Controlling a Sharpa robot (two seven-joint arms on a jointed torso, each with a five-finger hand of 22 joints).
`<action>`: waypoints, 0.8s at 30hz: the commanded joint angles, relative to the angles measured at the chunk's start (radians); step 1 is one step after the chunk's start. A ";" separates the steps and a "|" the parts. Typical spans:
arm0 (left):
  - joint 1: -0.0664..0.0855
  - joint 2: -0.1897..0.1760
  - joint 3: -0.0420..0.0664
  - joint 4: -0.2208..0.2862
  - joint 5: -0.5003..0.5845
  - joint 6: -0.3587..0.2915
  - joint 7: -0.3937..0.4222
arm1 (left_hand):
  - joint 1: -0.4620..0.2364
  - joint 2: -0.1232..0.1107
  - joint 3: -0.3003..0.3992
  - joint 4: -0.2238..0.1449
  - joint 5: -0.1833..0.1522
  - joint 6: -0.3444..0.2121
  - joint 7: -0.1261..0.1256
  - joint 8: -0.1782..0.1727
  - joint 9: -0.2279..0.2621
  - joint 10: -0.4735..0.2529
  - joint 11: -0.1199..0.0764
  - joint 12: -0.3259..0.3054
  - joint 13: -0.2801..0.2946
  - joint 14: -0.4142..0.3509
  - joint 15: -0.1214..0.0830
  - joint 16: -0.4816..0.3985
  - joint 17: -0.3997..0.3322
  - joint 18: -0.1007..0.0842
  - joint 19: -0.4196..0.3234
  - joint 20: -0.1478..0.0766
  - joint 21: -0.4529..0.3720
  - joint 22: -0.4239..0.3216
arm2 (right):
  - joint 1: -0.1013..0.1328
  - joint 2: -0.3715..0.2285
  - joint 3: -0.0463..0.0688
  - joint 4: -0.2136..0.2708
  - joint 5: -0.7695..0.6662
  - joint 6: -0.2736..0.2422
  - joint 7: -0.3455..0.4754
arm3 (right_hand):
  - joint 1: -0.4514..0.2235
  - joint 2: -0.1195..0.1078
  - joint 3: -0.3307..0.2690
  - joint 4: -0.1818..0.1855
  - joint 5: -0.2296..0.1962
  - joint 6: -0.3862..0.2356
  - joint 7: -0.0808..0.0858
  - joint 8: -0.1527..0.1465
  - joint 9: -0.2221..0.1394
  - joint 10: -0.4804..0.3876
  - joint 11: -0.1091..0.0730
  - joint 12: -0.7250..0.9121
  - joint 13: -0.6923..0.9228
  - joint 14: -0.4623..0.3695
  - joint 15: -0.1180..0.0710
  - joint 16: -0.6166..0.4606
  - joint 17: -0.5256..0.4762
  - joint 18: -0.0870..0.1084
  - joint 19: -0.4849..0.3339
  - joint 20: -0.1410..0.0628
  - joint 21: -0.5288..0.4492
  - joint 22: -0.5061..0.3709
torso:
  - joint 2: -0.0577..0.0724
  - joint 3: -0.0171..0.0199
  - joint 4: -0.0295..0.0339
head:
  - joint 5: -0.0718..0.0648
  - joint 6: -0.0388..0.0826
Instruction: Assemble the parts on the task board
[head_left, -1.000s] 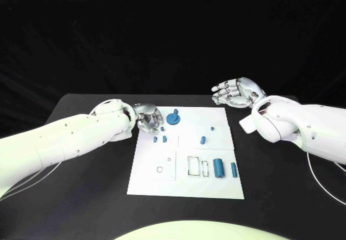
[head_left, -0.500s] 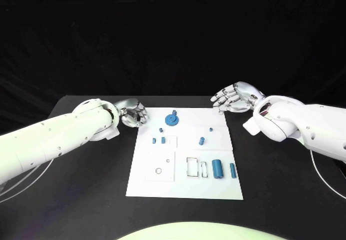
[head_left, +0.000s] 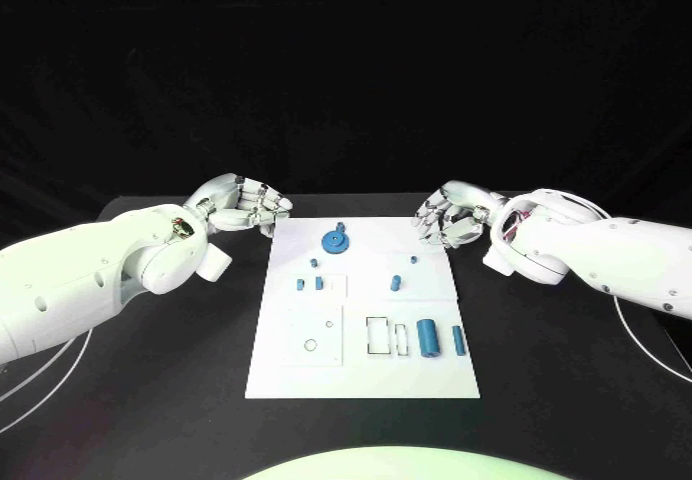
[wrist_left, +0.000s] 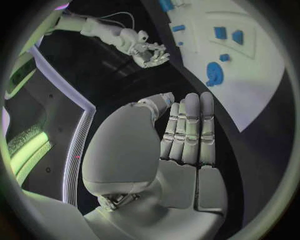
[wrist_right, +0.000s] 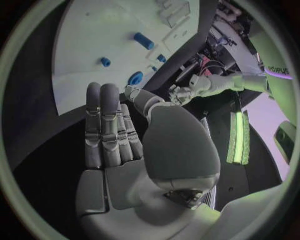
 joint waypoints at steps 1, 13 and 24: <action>0.000 -0.017 0.001 0.044 0.250 0.051 0.083 | -0.004 0.007 -0.008 -0.001 0.002 0.005 0.001 0.003 0.001 0.008 0.001 0.006 0.001 0.010 -0.001 0.007 0.002 0.016 0.010 0.000 -0.007 -0.002 | -0.001 0.005 -0.002 0.008 -0.243 0.022 -0.088 | -0.010 -0.010 0.016 0.004 0.001 0.010 -0.001 -0.007 0.001 0.010 -0.003 -0.006 0.002 0.044 -0.001 0.189 0.152 0.004 0.016 -0.001 0.029 0.025 | 0.001 -0.0023 0.0006 | -0.010 0.001; -0.006 -0.053 0.001 0.119 0.284 0.072 0.106 | -0.012 0.004 -0.018 0.004 0.002 0.001 0.000 0.002 0.001 0.007 0.000 0.005 0.001 0.019 -0.002 0.020 0.012 0.015 0.023 -0.002 -0.010 -0.006 | -0.007 0.038 -0.020 0.025 -0.552 0.008 -0.137 | -0.033 -0.046 0.020 0.028 0.004 0.019 -0.019 -0.006 0.013 -0.018 -0.009 -0.024 0.001 0.056 0.003 0.476 0.381 -0.025 0.098 0.000 0.222 0.210 | -0.001 0.0009 0.0014 | -0.018 0.005; -0.008 -0.052 0.000 0.123 0.262 0.076 0.104 | -0.013 0.003 -0.019 0.004 0.002 -0.001 0.000 0.002 0.000 0.005 0.000 0.004 0.001 0.020 -0.002 0.022 0.013 0.015 0.025 -0.002 -0.010 -0.007 | -0.020 0.051 -0.038 0.042 -0.731 0.013 -0.108 | -0.034 -0.070 -0.015 0.044 0.012 0.004 -0.050 -0.014 0.015 -0.051 -0.035 -0.031 0.000 0.053 -0.031 0.526 0.411 -0.027 0.108 -0.023 0.245 0.240 | 0.000 0.0026 0.0020 | -0.019 0.008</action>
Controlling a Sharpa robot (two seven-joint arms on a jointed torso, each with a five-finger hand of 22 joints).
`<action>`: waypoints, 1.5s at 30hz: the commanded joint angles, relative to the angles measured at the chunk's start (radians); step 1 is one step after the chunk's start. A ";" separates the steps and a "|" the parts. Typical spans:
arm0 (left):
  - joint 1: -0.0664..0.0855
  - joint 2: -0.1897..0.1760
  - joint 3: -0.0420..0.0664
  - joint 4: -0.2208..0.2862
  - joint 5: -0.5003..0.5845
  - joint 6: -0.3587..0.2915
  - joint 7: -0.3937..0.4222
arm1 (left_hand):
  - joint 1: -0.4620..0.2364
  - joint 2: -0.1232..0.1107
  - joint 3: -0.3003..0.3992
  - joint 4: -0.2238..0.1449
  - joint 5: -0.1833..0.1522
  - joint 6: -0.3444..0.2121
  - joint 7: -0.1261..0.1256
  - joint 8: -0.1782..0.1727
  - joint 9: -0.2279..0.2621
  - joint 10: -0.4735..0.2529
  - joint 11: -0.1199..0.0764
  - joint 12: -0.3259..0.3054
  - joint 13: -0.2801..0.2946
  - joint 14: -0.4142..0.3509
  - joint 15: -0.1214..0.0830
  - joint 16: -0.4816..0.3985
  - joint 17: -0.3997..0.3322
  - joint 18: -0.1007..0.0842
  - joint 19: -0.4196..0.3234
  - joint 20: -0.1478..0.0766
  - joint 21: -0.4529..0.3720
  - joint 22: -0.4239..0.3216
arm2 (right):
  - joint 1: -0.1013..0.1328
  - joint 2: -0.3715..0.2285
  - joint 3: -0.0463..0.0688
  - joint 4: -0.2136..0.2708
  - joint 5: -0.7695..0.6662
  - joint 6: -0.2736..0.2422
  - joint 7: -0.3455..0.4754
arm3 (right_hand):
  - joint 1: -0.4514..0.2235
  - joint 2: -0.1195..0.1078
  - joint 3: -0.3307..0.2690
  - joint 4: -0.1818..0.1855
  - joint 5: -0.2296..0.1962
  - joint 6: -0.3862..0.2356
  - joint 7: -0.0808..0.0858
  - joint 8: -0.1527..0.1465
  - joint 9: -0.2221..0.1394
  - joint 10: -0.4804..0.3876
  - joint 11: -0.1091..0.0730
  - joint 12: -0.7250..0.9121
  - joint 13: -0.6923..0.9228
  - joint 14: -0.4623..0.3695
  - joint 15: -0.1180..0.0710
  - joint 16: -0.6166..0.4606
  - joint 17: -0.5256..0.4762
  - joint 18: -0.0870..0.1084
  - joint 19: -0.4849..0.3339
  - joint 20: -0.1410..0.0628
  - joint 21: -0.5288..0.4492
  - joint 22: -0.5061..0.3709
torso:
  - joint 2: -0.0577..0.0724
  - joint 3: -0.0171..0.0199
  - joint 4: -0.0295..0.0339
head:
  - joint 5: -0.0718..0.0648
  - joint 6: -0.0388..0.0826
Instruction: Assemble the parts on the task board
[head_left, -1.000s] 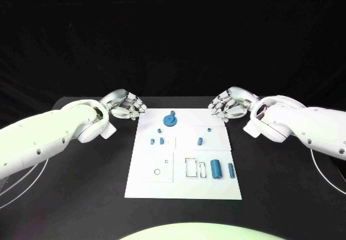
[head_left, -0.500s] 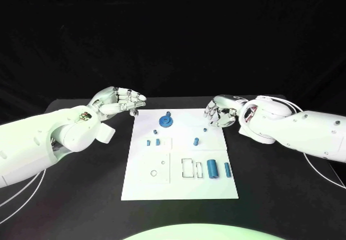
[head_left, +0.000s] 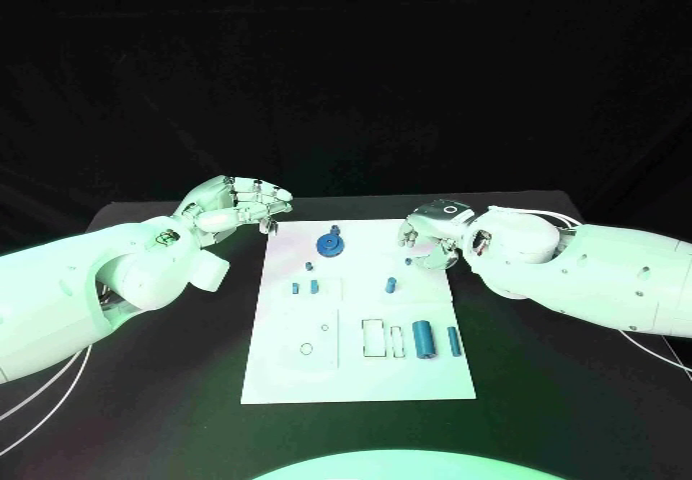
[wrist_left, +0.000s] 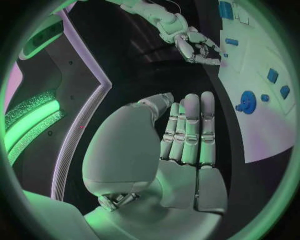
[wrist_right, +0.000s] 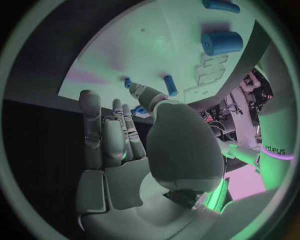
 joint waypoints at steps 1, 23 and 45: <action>0.000 0.002 0.001 0.003 0.002 0.021 0.020 | -0.011 0.001 -0.004 0.001 0.002 -0.001 0.000 0.002 0.001 0.005 0.000 0.004 0.001 0.005 -0.002 0.004 0.002 0.015 0.007 0.002 -0.006 -0.001 | -0.004 0.000 -0.002 0.007 -0.134 0.012 0.013 | 0.001 -0.008 -0.015 0.003 0.003 -0.002 -0.008 -0.004 0.001 -0.011 -0.002 -0.003 -0.001 0.048 -0.012 0.013 0.009 -0.012 0.004 -0.008 0.010 0.010 | 0.000 0.0015 0.0009 | -0.001 0.000; -0.001 0.003 0.000 -0.004 -0.008 -0.005 0.003 | -0.008 0.005 -0.003 0.002 0.003 -0.008 0.003 -0.001 -0.001 -0.002 0.002 0.001 0.000 0.004 -0.001 0.008 0.006 0.015 0.011 0.001 -0.009 -0.004 | -0.026 0.013 -0.004 -0.036 -0.089 -0.021 0.016 | 0.018 0.010 0.093 0.047 -0.044 0.023 0.001 0.003 0.014 0.045 0.002 0.024 -0.001 0.061 -0.004 0.124 0.101 -0.040 0.070 -0.011 0.143 0.148 | 0.002 0.0001 0.0012 | 0.004 0.000; -0.001 0.009 0.000 -0.005 -0.018 -0.031 0.005 | -0.001 0.007 -0.002 -0.003 0.004 -0.010 0.005 -0.002 -0.001 -0.001 0.003 0.002 0.001 0.003 -0.001 0.010 0.009 0.015 0.015 0.000 -0.010 -0.005 | -0.042 0.038 -0.004 -0.047 -0.044 0.002 0.043 | 0.020 0.025 0.136 0.052 -0.053 0.035 0.005 0.012 0.024 0.067 0.004 0.026 -0.001 0.058 0.008 0.134 0.102 -0.041 0.069 -0.001 0.155 0.166 | 0.002 -0.0003 0.0019 | 0.006 -0.011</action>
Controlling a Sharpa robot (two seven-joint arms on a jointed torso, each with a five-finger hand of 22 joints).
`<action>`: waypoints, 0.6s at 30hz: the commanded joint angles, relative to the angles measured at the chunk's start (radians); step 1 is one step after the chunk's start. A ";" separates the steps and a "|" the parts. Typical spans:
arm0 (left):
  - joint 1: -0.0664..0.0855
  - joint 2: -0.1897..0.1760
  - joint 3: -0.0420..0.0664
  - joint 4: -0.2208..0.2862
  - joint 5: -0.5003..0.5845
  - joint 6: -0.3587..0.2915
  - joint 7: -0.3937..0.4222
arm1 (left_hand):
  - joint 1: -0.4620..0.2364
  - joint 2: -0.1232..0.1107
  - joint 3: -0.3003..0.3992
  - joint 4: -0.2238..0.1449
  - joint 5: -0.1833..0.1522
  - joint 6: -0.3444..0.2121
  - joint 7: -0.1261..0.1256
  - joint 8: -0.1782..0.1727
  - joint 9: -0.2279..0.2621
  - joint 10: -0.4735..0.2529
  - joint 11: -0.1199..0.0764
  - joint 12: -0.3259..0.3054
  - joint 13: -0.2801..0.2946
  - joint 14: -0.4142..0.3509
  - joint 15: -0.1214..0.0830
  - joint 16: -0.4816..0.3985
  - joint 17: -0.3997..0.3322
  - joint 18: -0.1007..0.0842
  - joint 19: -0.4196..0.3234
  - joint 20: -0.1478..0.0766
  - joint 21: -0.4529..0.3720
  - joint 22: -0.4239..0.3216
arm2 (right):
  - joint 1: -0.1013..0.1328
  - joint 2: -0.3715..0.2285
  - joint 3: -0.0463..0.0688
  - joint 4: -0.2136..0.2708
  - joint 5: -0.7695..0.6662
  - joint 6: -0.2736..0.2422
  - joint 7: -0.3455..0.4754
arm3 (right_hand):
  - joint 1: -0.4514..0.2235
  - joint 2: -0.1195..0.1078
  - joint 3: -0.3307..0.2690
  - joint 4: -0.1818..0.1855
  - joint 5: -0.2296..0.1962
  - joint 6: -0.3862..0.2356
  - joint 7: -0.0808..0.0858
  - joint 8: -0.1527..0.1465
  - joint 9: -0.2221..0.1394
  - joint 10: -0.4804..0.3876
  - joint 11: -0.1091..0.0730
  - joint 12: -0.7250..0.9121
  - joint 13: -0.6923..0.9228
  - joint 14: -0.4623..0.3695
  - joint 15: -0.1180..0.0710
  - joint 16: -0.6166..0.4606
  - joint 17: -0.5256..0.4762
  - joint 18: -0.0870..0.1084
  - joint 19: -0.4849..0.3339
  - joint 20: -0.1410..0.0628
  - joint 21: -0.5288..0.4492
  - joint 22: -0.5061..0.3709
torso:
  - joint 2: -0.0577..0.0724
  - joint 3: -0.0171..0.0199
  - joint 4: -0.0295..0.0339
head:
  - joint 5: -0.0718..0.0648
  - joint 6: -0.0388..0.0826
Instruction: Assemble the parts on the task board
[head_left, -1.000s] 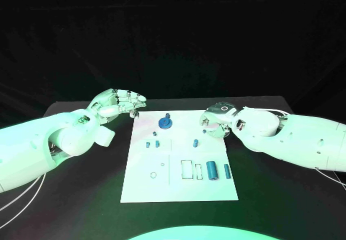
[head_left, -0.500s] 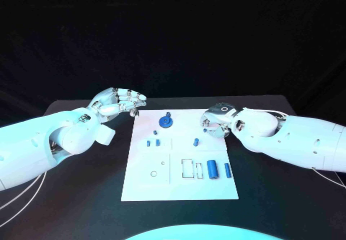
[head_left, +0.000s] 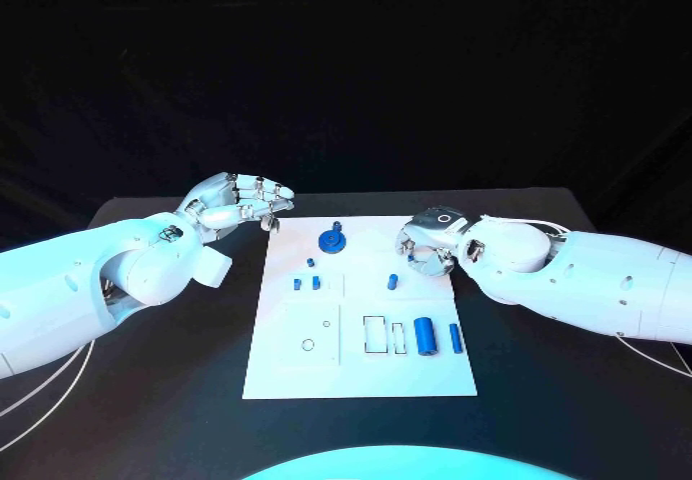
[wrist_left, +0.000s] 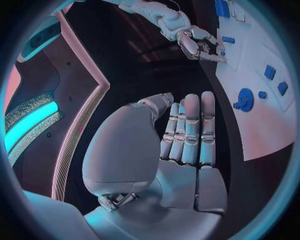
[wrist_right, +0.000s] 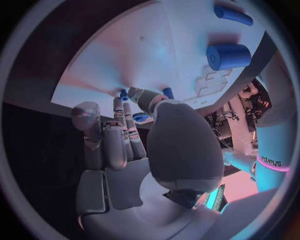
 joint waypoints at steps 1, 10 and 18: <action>0.000 0.003 0.001 0.004 -0.005 -0.017 0.016 | 0.000 0.007 -0.001 -0.003 0.004 -0.007 0.002 -0.002 -0.001 0.000 0.003 0.003 0.002 0.003 -0.001 0.007 0.002 0.015 0.009 0.000 -0.006 -0.001 | -0.004 0.004 0.000 -0.001 0.015 0.021 0.019 | 0.003 0.012 0.011 0.002 -0.007 0.011 0.000 0.006 0.002 0.011 0.001 0.006 0.000 0.058 0.007 0.005 -0.001 -0.010 0.002 0.009 0.006 0.004 | 0.001 -0.0001 0.0007 | 0.001 -0.002; 0.000 0.003 0.001 0.004 -0.006 -0.022 0.019 | 0.003 0.008 -0.001 -0.005 0.005 -0.006 0.002 -0.002 -0.001 0.001 0.003 0.004 0.002 0.004 -0.001 0.008 0.003 0.015 0.011 0.000 -0.006 -0.001 | -0.012 0.008 0.000 -0.007 0.030 0.062 0.017 | 0.003 0.036 0.027 0.002 -0.010 0.031 -0.001 0.024 0.017 0.039 0.000 0.013 0.002 0.057 0.007 0.010 -0.002 -0.010 0.000 0.011 0.012 0.015 | 0.000 -0.0005 -0.0006 | 0.000 -0.007; 0.000 0.002 0.001 0.004 -0.006 -0.017 0.014 | 0.004 0.008 -0.001 -0.005 0.005 -0.006 0.002 -0.002 -0.001 0.002 0.003 0.004 0.002 0.004 -0.001 0.008 0.003 0.015 0.011 0.000 -0.006 -0.001 | -0.014 0.007 0.000 -0.020 0.025 0.065 -0.014 | -0.002 0.031 0.027 0.001 -0.011 0.023 0.003 0.021 0.019 0.032 0.002 0.006 0.000 0.055 0.010 0.007 -0.008 -0.008 -0.008 0.012 0.001 0.008 | -0.001 -0.0001 -0.0015 | -0.001 -0.006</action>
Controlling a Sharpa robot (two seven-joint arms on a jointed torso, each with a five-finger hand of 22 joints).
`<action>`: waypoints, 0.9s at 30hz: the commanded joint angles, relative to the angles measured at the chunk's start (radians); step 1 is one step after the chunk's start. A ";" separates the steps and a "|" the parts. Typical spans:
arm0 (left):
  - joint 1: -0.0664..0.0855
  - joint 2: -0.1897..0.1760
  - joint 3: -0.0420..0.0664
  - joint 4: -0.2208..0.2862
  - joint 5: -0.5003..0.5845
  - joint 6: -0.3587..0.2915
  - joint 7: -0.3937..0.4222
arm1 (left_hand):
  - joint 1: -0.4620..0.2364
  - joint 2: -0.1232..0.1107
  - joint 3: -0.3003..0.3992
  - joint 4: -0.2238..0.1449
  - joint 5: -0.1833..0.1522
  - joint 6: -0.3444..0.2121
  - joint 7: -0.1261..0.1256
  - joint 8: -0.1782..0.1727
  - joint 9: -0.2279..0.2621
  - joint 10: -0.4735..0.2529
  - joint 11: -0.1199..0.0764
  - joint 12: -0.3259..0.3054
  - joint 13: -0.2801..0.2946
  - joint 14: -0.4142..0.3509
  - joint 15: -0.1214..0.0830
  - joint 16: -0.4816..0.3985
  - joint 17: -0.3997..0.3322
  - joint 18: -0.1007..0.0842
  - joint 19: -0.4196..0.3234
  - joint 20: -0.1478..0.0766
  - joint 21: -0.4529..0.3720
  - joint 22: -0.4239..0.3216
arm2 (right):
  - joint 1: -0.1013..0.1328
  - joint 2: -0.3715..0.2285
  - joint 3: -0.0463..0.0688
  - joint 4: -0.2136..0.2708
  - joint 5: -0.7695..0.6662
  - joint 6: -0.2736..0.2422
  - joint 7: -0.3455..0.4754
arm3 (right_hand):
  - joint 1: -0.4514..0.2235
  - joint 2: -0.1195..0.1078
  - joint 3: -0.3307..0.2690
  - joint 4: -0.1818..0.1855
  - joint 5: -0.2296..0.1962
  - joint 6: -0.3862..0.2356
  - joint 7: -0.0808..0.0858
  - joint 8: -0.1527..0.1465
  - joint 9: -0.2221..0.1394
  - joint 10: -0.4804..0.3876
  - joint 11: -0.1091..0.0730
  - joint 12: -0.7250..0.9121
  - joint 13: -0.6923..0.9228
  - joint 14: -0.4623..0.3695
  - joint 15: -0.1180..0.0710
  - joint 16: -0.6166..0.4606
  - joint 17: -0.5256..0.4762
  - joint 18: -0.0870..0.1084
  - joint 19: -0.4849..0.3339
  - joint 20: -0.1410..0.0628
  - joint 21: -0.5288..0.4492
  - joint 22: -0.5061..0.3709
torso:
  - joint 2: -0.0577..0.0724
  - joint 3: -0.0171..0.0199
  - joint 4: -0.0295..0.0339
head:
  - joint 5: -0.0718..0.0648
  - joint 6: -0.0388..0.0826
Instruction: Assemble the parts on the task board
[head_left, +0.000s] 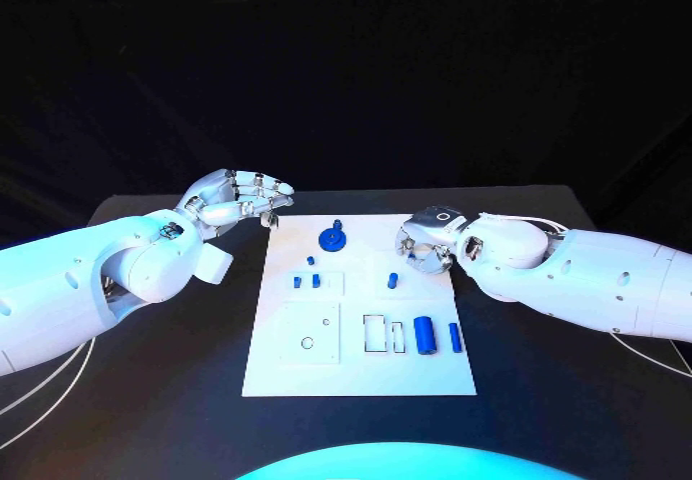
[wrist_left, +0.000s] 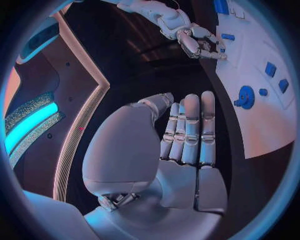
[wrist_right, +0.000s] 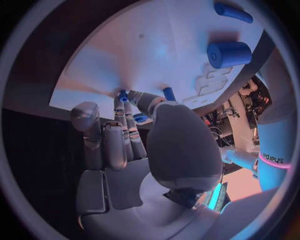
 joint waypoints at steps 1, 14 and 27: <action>0.000 0.001 0.001 0.002 -0.003 0.002 0.009 | 0.003 0.008 -0.001 -0.005 0.004 -0.007 0.003 -0.002 -0.001 0.001 0.003 0.004 0.001 0.004 -0.001 0.004 0.001 0.015 0.004 0.000 -0.006 -0.001 | -0.008 -0.002 -0.006 -0.008 -0.005 0.046 -0.021 | -0.008 0.001 0.007 -0.001 -0.007 -0.003 0.003 0.002 0.002 -0.004 0.004 -0.001 -0.002 0.055 0.010 0.003 -0.003 -0.008 -0.006 0.003 -0.007 -0.002 | -0.001 0.0003 0.0000 | -0.002 0.001; 0.000 0.001 0.001 -0.001 -0.003 0.007 0.006 | 0.002 0.007 -0.002 -0.004 0.004 -0.009 0.004 -0.003 -0.001 -0.001 0.004 0.004 0.001 0.004 0.000 0.005 0.002 0.015 0.005 0.000 -0.006 -0.001 | -0.009 -0.008 -0.006 -0.008 -0.015 0.038 -0.032 | -0.018 -0.026 0.006 -0.006 -0.007 -0.028 0.000 -0.007 0.004 -0.043 0.003 -0.027 -0.006 0.051 0.005 -0.001 -0.015 -0.004 -0.018 0.002 -0.023 -0.008 | 0.000 -0.0005 -0.0002 | -0.005 -0.001; 0.000 0.000 0.001 -0.003 -0.003 0.011 0.003 | 0.000 0.006 -0.003 -0.003 0.004 -0.011 0.005 -0.004 -0.002 -0.003 0.005 0.003 0.001 0.003 0.001 0.005 0.003 0.015 0.006 0.001 -0.007 -0.002 | -0.010 -0.017 -0.006 -0.003 -0.007 0.055 -0.021 | -0.016 -0.026 0.008 -0.009 -0.006 -0.023 -0.002 -0.003 0.007 -0.038 0.001 -0.025 -0.004 0.050 0.004 -0.001 -0.016 -0.004 -0.017 0.000 -0.020 -0.004 | 0.000 -0.0006 0.0002 | -0.006 -0.001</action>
